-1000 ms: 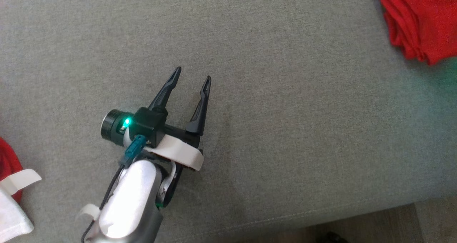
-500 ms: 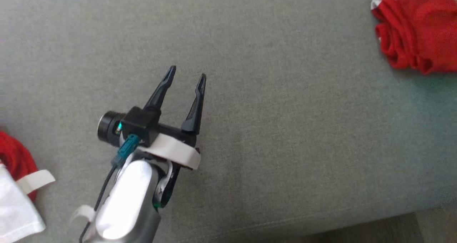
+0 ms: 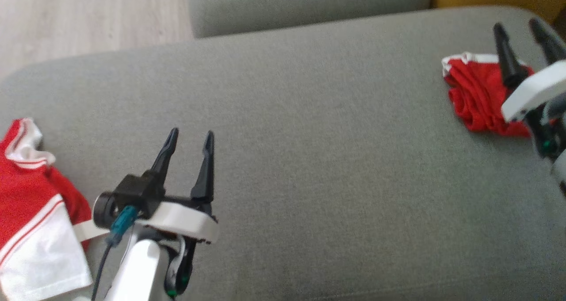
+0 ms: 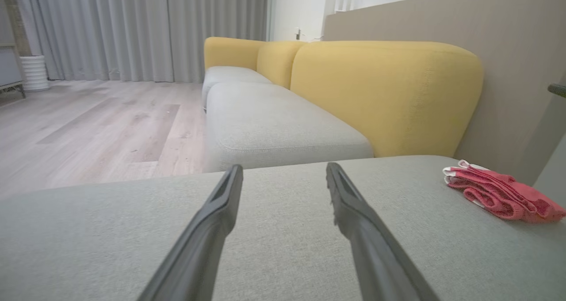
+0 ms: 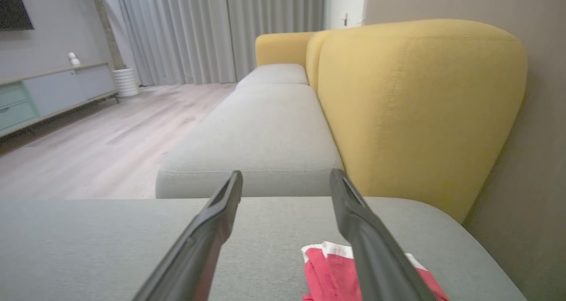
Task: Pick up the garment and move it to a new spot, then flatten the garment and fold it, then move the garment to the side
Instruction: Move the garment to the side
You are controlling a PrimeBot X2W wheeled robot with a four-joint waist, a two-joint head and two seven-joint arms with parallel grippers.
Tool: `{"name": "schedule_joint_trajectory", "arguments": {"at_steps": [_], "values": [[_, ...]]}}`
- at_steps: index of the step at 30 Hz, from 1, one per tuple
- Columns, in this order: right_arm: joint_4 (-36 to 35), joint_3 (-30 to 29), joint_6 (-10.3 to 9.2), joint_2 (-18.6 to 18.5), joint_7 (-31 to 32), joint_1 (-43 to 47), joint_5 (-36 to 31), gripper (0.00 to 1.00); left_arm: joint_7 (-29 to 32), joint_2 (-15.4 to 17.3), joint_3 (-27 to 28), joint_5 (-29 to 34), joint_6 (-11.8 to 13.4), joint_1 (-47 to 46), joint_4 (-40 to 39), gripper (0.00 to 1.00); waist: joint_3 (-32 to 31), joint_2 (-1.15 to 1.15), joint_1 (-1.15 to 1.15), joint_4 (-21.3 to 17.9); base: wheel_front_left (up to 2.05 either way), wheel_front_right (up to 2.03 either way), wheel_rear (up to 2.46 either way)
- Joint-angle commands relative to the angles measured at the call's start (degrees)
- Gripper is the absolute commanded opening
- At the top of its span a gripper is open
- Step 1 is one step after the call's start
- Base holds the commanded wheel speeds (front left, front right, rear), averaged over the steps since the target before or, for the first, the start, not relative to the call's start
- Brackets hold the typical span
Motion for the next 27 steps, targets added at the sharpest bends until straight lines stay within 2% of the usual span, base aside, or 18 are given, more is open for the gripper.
{"name": "schedule_joint_trajectory", "arguments": {"at_steps": [1, 6, 11, 17, 21, 27], "values": [[-4.0, -1.5, 0.43, 0.0, -1.6, 2.9, -0.3, 1.00, -0.3, 0.6, 3.2, -0.7, 0.0, -0.3, -2.1, 1.00, -3.8, 0.00, 0.00, 2.0, 0.00, 0.00, 0.00], [-9.0, -6.0, 0.43, 0.5, -2.3, 10.8, -2.6, 1.00, -0.3, 0.7, 5.0, -0.5, 0.2, 1.6, -2.1, 1.00, -5.2, 0.00, 0.00, 2.9, 0.00, 0.00, 0.00], [-16.8, -16.2, 0.43, 2.4, -2.4, 21.4, -9.2, 1.00, -0.3, 0.6, 6.4, 0.4, 0.4, 2.8, -2.3, 1.00, -5.9, 0.00, 0.00, 3.7, 0.00, 0.00, 0.00], [-28.8, -29.3, 0.43, 7.8, -2.4, 35.1, -19.0, 1.00, -0.3, 0.3, 8.0, 1.0, 1.1, 3.8, -2.7, 1.00, -6.2, 0.00, 0.00, 3.9, 0.00, 0.00, 0.00], [-34.8, -35.9, 0.43, 11.8, -2.4, 41.9, -24.4, 1.00, -0.3, 0.2, 8.6, 1.2, 1.1, 4.6, -2.8, 1.00, -6.2, 0.00, 0.00, 4.2, 0.00, 0.00, 0.00], [-39.4, -40.2, 0.43, 15.9, -2.4, 46.7, -28.9, 1.00, -0.3, 0.0, 9.0, 1.5, 1.0, 5.5, -2.7, 1.00, -5.6, 0.00, 0.00, 4.2, 0.00, 0.00, 0.00]]}}
